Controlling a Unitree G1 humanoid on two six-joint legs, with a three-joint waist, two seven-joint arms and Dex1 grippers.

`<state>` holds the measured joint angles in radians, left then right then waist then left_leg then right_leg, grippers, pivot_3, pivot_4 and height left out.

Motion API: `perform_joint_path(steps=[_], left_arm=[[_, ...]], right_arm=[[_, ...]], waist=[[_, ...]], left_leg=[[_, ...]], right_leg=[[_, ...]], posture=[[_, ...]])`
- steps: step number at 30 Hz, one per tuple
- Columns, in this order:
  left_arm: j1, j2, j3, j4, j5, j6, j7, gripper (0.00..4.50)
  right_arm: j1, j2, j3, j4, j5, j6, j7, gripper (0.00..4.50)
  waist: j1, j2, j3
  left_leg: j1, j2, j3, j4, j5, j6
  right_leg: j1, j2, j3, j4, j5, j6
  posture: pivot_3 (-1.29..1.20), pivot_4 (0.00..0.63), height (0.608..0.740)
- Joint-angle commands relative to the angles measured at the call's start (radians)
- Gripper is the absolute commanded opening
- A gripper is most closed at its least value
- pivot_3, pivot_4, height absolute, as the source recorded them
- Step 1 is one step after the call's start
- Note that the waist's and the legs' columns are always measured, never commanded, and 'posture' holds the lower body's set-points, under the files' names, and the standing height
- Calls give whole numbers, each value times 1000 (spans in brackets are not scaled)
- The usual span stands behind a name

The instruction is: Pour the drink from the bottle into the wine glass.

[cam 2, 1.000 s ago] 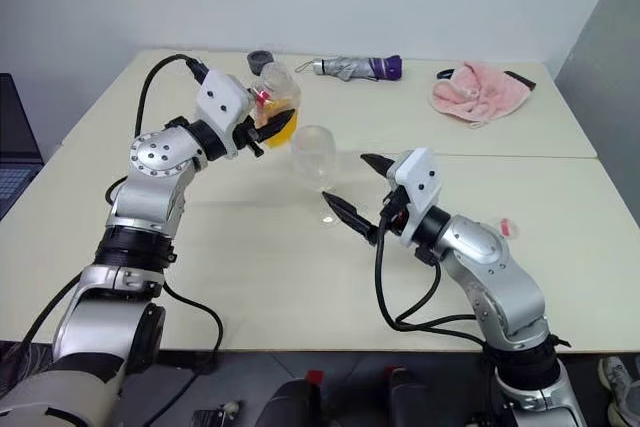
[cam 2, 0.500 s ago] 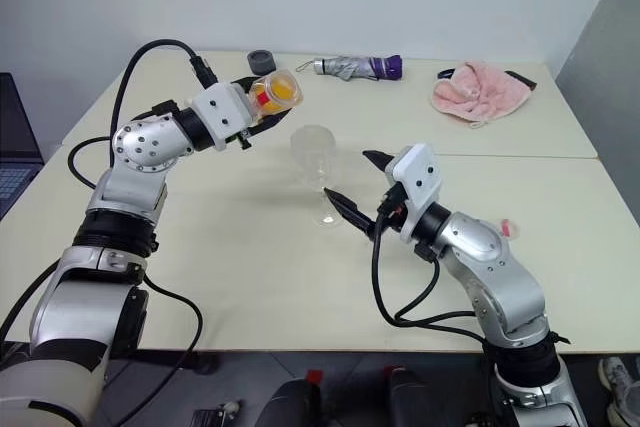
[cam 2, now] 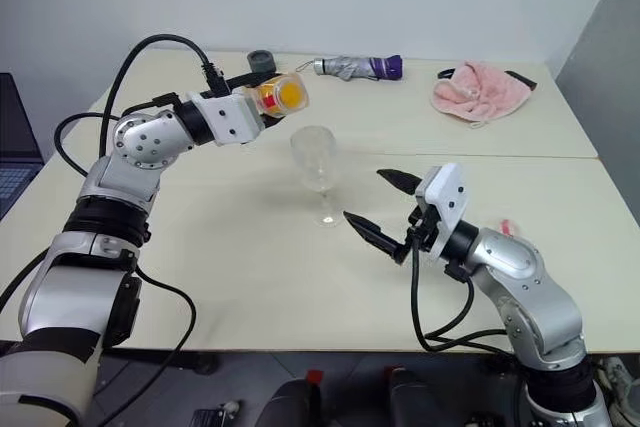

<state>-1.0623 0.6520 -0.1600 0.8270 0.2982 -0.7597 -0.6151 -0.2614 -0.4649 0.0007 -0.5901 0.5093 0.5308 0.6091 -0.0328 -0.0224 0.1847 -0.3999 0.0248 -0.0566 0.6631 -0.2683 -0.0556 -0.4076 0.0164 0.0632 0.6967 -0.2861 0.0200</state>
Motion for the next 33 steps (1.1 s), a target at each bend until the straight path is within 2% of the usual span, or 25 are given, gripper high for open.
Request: perform_joint_path(steps=[1, 19, 33], left_arm=[[-58, 29, -1, 1, 24, -54, 46, 1779], [-121, 70, -65, 71, 192, -163, 217, 1779], [-151, 62, -93, 72, 238, -159, 274, 1779]], right_arm=[[3, -19, -58, -50, 34, -4, -8, 4500], [16, -36, -59, -76, 68, 14, -36, 4500], [24, -41, -37, -102, 83, 32, -43, 4500]], waist=[[0, 0, 0], [1, 0, 0], [1, 0, 0]], left_leg=[[0, 0, 0, 0, 0, 0], [0, 0, 0, 0, 0, 0], [0, 0, 0, 0, 0, 0]], right_leg=[[0, 0, 0, 0, 0, 0], [0, 0, 0, 0, 0, 0], [0, 0, 0, 0, 0, 0]], posture=[[0, 150, 740], [0, 150, 740], [0, 150, 740]])
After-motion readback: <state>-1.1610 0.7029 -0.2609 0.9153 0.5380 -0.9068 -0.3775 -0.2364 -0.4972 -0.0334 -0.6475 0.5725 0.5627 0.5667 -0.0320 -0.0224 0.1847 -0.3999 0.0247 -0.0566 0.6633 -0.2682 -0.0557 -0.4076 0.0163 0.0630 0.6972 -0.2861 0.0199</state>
